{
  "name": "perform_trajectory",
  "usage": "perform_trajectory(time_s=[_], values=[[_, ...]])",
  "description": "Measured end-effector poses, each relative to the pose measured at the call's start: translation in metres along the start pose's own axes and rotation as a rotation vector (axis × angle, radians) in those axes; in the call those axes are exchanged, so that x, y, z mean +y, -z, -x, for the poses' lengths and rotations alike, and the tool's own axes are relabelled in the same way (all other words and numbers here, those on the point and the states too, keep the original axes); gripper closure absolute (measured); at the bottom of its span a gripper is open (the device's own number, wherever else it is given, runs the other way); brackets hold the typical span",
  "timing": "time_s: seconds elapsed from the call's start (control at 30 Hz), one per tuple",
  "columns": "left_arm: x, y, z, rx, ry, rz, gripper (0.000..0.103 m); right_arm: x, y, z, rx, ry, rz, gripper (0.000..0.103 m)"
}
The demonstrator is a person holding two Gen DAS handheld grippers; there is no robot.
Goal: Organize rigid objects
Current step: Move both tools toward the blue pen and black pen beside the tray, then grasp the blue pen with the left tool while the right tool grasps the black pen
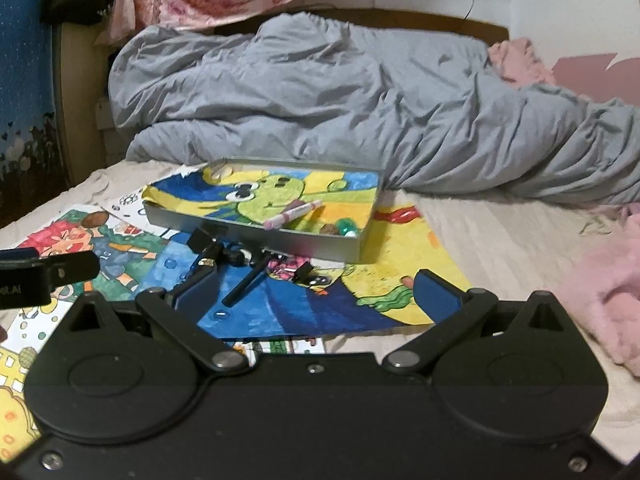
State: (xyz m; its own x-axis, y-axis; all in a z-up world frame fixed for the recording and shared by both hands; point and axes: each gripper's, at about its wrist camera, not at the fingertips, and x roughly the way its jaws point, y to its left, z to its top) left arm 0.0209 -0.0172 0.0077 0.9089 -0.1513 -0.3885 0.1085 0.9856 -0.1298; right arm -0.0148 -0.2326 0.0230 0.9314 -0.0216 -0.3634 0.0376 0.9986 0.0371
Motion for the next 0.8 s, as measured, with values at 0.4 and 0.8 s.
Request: perform_trajectory(time_s=[0.4, 0.8], values=[[0.008, -0.006, -0.071, 0.098, 0.053, -0.043, 0.001, 0.017, -0.005, -0.067, 0.094, -0.036, 0.148, 0.001], [0.015, -0.006, -0.134, 0.204, 0.140, -0.101, 0.014, 0.002, -0.004, -0.126, 0.167, -0.087, 0.270, 0.018]])
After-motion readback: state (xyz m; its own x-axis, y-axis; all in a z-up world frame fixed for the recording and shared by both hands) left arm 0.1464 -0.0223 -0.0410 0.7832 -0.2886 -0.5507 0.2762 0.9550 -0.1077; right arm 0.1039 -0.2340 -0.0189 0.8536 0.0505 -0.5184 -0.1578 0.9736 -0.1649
